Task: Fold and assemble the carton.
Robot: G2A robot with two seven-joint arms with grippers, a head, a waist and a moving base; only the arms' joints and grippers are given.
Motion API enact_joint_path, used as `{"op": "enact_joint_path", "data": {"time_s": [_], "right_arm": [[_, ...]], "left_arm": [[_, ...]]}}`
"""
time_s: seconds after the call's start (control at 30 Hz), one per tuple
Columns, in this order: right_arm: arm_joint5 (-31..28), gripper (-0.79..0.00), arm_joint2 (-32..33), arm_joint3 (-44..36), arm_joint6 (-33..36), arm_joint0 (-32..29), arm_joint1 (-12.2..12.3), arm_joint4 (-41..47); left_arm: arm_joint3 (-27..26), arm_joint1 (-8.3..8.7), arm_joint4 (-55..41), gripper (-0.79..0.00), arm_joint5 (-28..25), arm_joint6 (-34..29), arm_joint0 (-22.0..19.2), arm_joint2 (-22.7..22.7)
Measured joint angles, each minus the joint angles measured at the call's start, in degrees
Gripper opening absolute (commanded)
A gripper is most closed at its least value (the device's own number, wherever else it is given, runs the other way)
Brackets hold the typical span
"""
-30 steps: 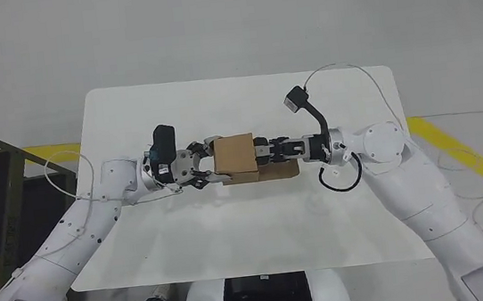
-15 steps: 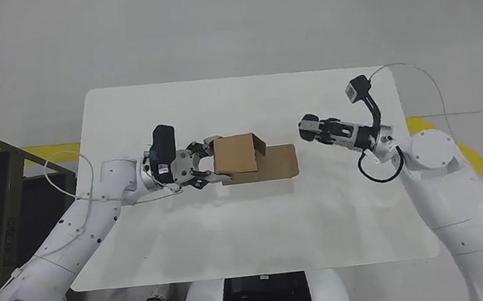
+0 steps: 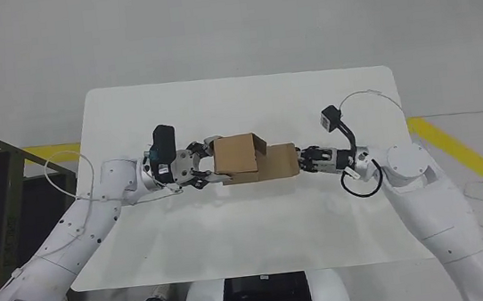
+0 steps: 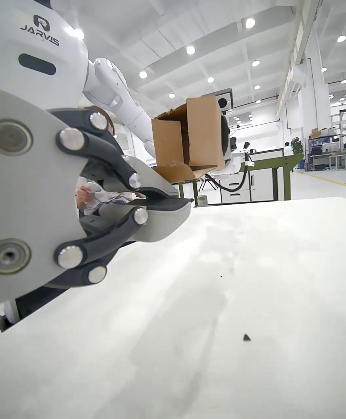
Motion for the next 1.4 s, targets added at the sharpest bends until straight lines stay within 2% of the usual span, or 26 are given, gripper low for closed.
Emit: {"op": "enact_joint_path", "data": {"time_s": [0.2,1.07,1.4], "right_arm": [[-1.07,-0.785,-2.20,0.32,-0.26,1.98,-0.74,1.95],[-2.01,-0.785,-0.28,-4.13,-0.18,2.63,-0.26,1.88],[-2.14,-0.785,-3.01,-4.12,-0.83,4.02,-0.98,2.99]], "left_arm": [[0.00,0.00,0.00,-0.785,0.00,0.00,0.00,0.00],[0.00,0.00,0.00,-0.785,0.00,0.00,0.00,0.00],[0.00,0.00,0.00,-0.785,0.00,0.00,0.00,0.00]]}}
